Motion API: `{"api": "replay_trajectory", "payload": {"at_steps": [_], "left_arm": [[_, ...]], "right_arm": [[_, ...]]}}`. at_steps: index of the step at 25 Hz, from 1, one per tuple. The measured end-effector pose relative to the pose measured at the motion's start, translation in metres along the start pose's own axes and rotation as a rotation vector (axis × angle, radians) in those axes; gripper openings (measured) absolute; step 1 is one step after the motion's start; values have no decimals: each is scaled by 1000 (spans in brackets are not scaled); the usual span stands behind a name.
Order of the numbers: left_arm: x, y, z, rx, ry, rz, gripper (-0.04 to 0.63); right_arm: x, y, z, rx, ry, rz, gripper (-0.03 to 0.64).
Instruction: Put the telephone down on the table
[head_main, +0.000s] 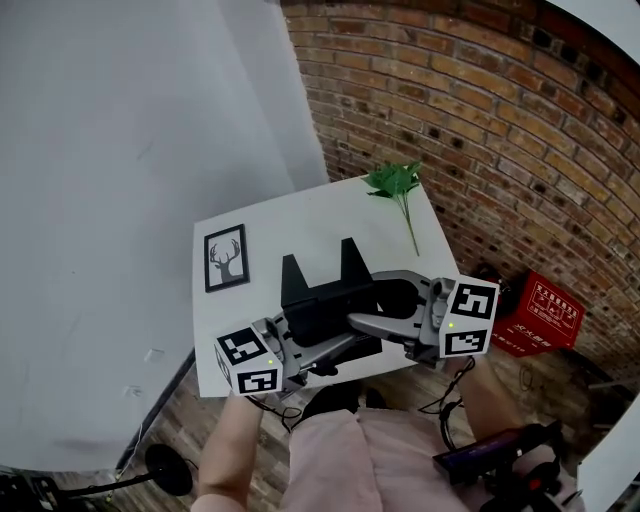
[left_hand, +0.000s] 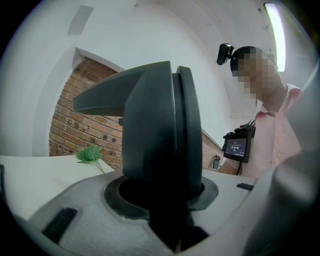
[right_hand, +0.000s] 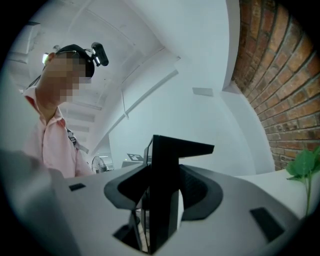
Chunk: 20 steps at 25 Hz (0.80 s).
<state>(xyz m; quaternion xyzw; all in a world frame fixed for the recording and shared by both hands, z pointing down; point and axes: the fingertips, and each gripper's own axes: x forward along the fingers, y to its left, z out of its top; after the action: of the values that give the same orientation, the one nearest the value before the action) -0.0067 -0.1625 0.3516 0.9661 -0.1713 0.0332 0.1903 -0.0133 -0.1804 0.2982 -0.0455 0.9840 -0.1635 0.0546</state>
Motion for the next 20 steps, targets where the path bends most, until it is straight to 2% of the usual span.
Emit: {"api": "replay_trajectory", "payload": {"at_steps": [15,20], "left_arm": [[-21,90,27,-16,-4,-80,166],[-27,109,34,4,14,-94,166]], "right_arm": [[59,-76,16,5,13,-97,196],[72,-92,20,3,2,-116,196]]}}
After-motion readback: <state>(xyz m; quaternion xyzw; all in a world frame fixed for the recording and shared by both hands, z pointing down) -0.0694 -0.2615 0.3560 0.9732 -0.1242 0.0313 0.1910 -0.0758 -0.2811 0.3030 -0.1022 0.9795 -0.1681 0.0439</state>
